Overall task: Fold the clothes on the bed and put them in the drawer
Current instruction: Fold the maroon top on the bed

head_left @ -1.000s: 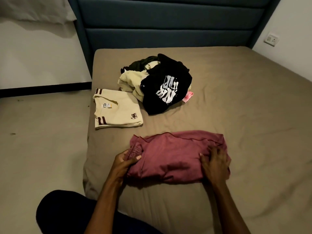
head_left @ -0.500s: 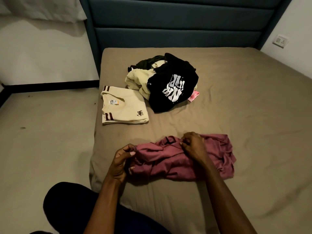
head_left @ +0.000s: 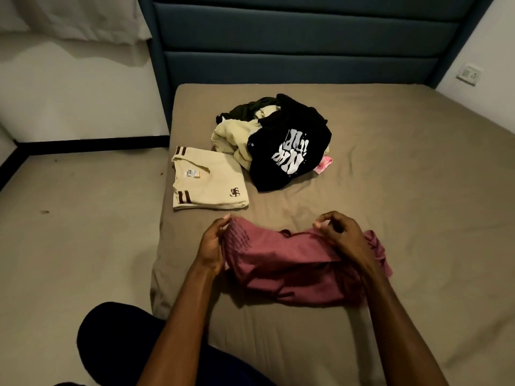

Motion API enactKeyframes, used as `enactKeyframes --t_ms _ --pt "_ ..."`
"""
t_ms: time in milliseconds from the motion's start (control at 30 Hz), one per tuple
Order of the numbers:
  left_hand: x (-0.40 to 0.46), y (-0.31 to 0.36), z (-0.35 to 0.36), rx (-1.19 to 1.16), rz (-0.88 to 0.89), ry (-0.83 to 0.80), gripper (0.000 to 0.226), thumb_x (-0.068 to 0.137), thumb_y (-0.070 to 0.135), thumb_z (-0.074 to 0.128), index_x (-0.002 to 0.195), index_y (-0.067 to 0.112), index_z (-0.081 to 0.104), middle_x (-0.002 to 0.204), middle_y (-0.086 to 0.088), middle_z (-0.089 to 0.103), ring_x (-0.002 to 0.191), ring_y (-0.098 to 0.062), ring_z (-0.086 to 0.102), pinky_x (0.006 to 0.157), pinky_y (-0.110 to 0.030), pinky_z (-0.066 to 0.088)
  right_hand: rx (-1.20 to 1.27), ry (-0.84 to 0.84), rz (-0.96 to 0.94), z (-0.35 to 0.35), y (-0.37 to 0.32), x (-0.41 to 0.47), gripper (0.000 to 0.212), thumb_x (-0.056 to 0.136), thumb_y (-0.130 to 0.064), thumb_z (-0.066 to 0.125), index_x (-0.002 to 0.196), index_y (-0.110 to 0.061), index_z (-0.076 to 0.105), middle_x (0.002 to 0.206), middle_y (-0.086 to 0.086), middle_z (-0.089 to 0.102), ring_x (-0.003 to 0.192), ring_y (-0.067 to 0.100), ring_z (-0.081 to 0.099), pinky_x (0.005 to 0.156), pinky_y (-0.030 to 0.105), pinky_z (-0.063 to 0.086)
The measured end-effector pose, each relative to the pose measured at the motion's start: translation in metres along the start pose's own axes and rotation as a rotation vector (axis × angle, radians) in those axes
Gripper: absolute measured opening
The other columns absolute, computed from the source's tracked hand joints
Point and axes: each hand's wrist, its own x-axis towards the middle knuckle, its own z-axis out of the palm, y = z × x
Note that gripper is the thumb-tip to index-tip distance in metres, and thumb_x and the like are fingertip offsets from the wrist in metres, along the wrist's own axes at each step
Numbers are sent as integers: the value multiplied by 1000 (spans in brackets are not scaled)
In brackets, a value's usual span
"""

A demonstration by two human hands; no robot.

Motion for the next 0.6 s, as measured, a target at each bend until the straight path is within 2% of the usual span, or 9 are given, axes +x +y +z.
enactKeyframes --t_ms 67,100,133,200,233,333,400,500,600 --pt "6 7 8 228 -74 -57 48 95 50 60 106 4 71 87 -7 72 74 -20 68 67 -31 60 -219 -83 -17 -7 3 -1 57 69 -65 84 119 -43 68 107 -16 68 102 3 56 86 28 43" --pt "6 8 6 358 -89 -94 60 88 61 64 111 6 73 93 -7 75 77 -21 70 67 -30 59 -304 -56 -33 -8 8 -2 61 70 -62 85 125 -43 66 117 -18 65 111 3 51 92 29 39" --pt "5 7 3 456 -96 -133 68 79 68 70 112 8 75 98 -7 77 79 -20 71 67 -28 58 -329 20 -43 -7 13 -6 55 75 -56 84 125 -39 67 121 -17 63 115 5 50 94 31 38" --pt "4 2 -12 617 -99 -193 79 63 68 84 110 6 77 96 -12 76 79 -22 70 67 -26 56 -210 239 -30 -2 20 -19 23 88 -35 78 109 -27 71 109 -9 69 104 14 63 83 30 49" --pt "2 -4 -20 654 -106 -221 75 64 60 87 108 1 77 94 -17 75 78 -25 69 68 -27 56 -168 314 7 2 26 -28 9 92 -23 74 100 -24 70 98 -6 72 95 17 68 76 30 53" --pt "-7 -16 -42 671 -112 -202 43 80 35 83 93 -6 75 83 -18 72 73 -27 65 66 -27 54 -87 386 154 16 42 -53 11 89 -9 72 91 -20 74 87 -5 74 84 17 71 76 33 55" --pt "-12 -26 -60 627 -119 -165 40 78 35 86 85 -2 72 78 -18 66 71 -24 60 63 -27 51 0 321 198 24 47 -65 14 86 -8 77 93 -20 78 90 -8 77 85 9 71 78 27 56" --pt "-23 -31 -73 541 -102 -145 41 73 36 86 86 -1 72 82 -19 68 74 -24 64 67 -28 55 15 159 128 28 46 -73 25 84 -9 83 106 -19 80 95 -9 78 88 4 71 80 15 54" --pt "-31 -25 -72 428 -48 -101 20 95 21 67 88 3 71 84 -14 69 78 -24 64 71 -29 56 -12 28 58 23 41 -72 34 79 -1 83 105 -23 81 92 -11 78 88 5 72 81 17 55"
